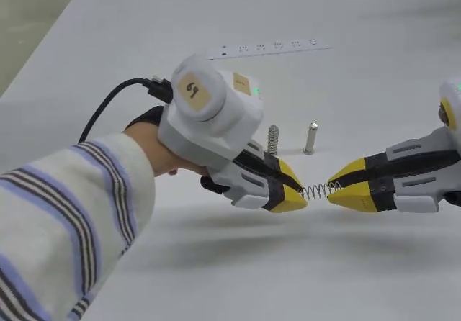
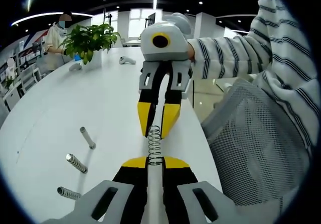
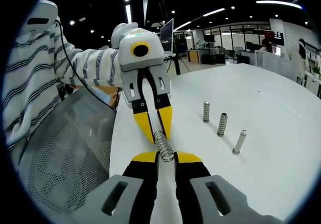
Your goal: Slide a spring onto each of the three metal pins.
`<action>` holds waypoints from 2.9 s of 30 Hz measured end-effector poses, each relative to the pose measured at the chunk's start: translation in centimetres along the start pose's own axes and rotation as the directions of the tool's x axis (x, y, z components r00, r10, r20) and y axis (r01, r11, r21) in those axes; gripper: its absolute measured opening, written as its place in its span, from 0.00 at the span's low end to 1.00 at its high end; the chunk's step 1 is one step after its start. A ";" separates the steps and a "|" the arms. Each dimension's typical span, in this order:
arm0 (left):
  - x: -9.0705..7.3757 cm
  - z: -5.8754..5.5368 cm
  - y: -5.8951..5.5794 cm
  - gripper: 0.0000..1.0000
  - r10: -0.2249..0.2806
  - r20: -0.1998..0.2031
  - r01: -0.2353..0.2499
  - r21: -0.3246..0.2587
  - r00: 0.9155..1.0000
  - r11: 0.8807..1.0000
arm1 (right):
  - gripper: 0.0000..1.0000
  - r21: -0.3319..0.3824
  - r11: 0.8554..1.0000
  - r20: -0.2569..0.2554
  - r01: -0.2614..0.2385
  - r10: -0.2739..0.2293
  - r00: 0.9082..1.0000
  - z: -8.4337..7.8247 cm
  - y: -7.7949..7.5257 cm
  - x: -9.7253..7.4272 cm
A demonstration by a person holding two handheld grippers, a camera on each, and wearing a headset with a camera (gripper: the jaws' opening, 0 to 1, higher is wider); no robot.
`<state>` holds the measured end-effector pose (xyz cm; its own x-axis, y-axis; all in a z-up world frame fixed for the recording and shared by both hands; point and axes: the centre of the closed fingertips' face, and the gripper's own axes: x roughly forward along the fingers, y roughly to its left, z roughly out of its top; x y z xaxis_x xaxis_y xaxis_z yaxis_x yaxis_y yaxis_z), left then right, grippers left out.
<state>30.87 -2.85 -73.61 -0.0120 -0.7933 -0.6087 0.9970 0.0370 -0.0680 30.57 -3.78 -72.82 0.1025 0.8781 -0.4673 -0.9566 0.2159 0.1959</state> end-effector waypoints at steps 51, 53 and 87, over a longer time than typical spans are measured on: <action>2.9 -1.2 -2.7 0.02 0.101 0.146 -0.081 -0.137 0.984 0.987 | 0.07 -0.191 0.973 -0.406 -0.127 0.039 0.913 -0.2 2.6 0.6; 3.0 -1.1 -2.7 0.02 0.101 0.149 -0.081 -0.133 0.984 0.988 | 0.07 -0.204 0.969 -0.407 -0.137 0.043 0.913 0.1 2.6 0.8; 2.5 -0.2 -2.1 0.02 0.133 0.212 -0.104 -0.140 0.968 0.985 | 0.12 -0.260 0.941 -0.565 -0.215 0.032 0.824 -1.1 2.6 1.3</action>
<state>28.76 -4.79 -75.13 0.1368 -0.8922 -0.4305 0.9722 0.2043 -0.1143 27.93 -2.54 -73.91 -0.1007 0.4896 -0.8661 -0.9934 -0.0971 0.0606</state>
